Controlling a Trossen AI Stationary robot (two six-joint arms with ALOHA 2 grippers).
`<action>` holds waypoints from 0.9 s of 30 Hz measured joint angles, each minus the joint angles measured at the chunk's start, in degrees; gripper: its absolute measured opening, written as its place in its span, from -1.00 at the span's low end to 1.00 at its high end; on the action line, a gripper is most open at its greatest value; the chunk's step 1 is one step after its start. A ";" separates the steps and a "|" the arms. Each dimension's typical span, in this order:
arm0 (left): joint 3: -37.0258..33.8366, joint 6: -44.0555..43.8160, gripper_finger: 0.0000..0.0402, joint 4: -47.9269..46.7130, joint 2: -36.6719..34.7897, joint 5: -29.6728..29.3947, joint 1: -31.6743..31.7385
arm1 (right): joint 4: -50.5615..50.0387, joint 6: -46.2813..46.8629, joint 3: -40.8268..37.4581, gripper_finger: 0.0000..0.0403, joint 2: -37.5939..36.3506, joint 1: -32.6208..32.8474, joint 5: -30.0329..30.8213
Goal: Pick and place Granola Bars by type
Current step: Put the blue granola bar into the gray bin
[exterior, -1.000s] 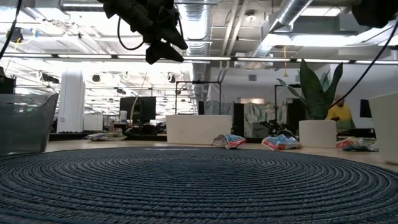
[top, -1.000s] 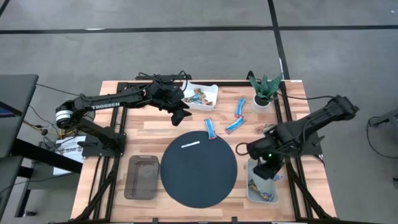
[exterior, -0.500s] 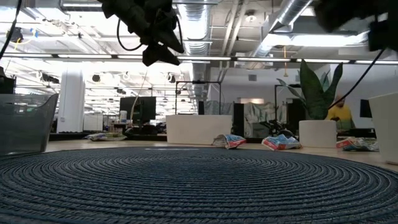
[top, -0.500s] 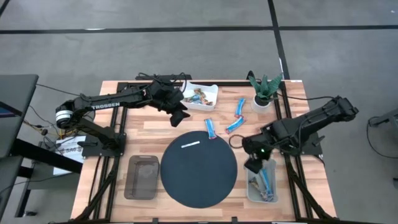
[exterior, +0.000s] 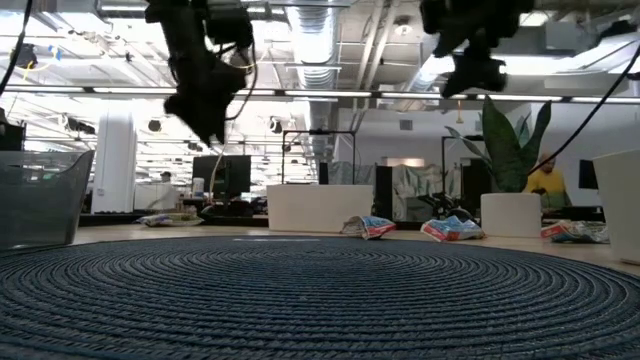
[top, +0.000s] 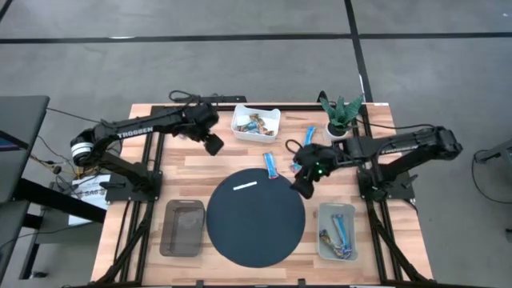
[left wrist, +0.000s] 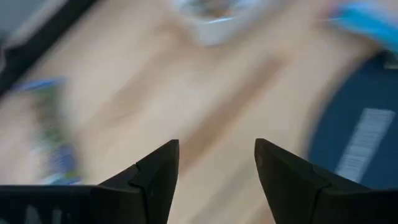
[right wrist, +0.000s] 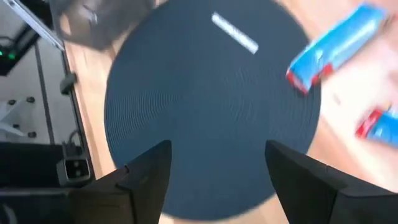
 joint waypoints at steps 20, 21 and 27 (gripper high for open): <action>-12.51 8.82 0.01 5.69 6.80 -3.82 23.44 | 1.59 -2.57 0.02 0.24 0.04 -4.24 -0.34; -12.55 9.66 0.01 5.89 7.77 -3.45 23.80 | 1.66 -2.11 0.02 0.24 0.04 -4.24 -0.34; -12.52 12.28 0.01 8.46 14.03 -2.94 24.83 | 3.50 -0.28 0.02 0.24 0.04 -4.24 -0.45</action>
